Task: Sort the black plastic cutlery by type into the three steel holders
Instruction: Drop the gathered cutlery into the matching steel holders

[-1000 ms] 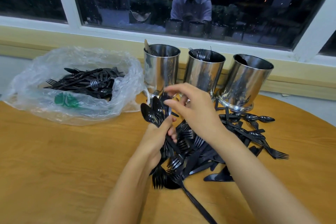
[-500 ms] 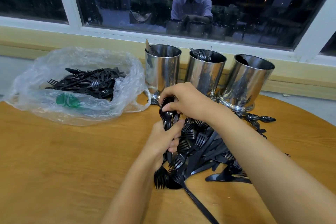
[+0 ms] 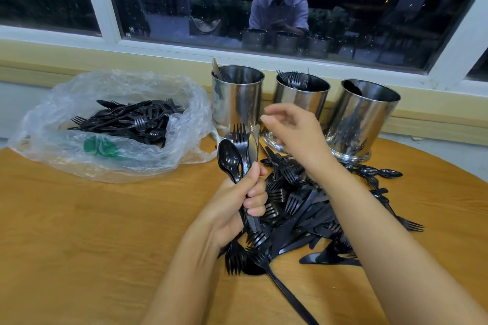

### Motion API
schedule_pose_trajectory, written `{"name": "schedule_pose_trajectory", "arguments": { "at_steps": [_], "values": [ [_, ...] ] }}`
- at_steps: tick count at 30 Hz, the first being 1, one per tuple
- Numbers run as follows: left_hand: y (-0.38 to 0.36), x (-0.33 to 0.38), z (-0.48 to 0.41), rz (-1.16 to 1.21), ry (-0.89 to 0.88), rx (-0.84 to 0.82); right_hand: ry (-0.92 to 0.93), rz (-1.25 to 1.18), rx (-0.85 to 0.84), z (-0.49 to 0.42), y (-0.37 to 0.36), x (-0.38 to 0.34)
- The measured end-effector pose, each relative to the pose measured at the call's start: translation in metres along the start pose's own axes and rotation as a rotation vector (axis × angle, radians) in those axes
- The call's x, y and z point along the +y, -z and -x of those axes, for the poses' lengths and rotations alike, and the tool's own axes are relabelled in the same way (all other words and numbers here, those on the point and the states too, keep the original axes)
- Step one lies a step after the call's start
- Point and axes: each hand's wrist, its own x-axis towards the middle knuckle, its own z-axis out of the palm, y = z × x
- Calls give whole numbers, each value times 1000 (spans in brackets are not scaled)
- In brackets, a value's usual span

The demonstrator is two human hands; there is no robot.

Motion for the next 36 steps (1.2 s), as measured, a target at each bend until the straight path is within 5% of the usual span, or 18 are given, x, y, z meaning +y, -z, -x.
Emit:
{"name": "schedule_pose_trajectory", "arguments": {
  "at_steps": [2,5,13,26,31,36],
  "values": [
    [-1,-1,0,-12,22,-30,-221,-110,-212,4,6,7],
    [-3,-2,0,-33,40,-54,-228,-122,-350,7,6,12],
    [-6,-4,-1,-100,-66,119,-226,-170,-241,11,-3,17],
    [-9,-6,-1,-196,-95,168,-162,-125,-282,12,-3,20],
    [5,2,-3,-242,-161,361,-165,-203,-263,12,-6,23],
    [24,16,-3,-161,-292,606,-187,228,-214,-7,-28,48]
  ]
}}
